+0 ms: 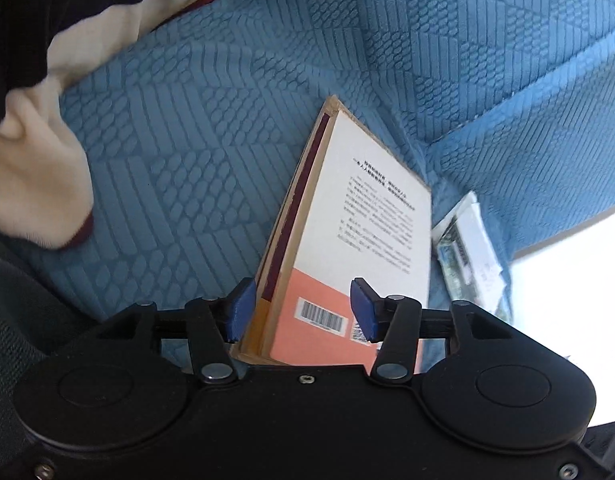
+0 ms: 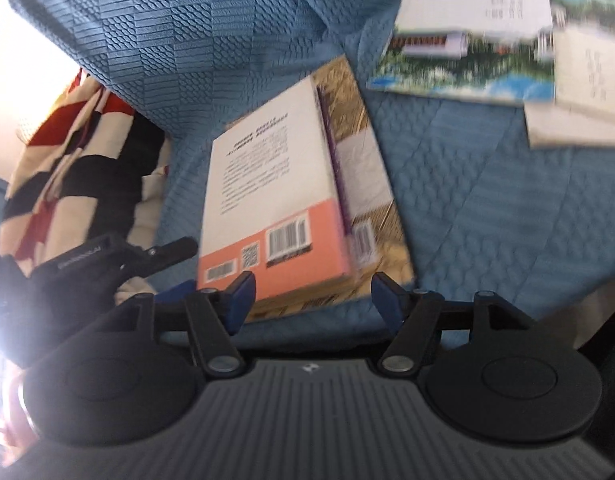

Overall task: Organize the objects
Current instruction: 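Lower the white paperback flat onto the purple paperback and open the left gripper, then withdraw the left tool from the stacked books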

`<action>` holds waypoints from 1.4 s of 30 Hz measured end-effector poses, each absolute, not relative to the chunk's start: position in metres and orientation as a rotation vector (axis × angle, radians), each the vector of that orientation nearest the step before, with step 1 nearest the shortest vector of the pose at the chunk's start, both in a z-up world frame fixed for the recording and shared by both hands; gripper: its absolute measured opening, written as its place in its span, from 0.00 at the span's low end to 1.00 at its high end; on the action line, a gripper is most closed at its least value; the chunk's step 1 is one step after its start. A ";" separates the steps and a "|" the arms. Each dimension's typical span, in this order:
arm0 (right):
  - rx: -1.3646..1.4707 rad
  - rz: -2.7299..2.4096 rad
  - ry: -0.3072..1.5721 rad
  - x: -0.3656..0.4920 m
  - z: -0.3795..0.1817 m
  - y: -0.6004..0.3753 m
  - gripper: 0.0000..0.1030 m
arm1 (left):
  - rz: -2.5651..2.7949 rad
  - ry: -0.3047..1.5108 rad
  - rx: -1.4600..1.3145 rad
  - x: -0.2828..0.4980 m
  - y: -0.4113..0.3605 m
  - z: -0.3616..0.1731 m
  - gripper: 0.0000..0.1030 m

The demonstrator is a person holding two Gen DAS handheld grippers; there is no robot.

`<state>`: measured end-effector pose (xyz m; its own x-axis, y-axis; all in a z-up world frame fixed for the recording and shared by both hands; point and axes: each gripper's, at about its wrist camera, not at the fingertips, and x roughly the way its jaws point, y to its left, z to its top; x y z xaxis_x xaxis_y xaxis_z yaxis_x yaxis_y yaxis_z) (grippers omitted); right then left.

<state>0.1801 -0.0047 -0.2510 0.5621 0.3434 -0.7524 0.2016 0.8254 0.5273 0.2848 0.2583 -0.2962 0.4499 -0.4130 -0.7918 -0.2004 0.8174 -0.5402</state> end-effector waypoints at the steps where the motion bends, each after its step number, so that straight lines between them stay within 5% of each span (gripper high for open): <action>1: 0.584 0.078 0.975 0.182 -0.251 -0.003 0.64 | -0.147 1.115 -0.619 0.285 0.257 -0.296 0.44; 9: 0.492 0.073 0.967 0.199 -0.263 0.009 0.33 | -0.157 1.113 -0.543 0.286 0.247 -0.297 0.42; 26: 0.448 0.063 0.965 0.199 -0.249 0.016 0.28 | -0.157 1.089 -0.500 0.283 0.246 -0.286 0.43; 42: 0.369 0.122 0.730 0.155 -0.119 -0.005 0.28 | -0.290 0.884 -0.374 0.231 0.213 -0.161 0.47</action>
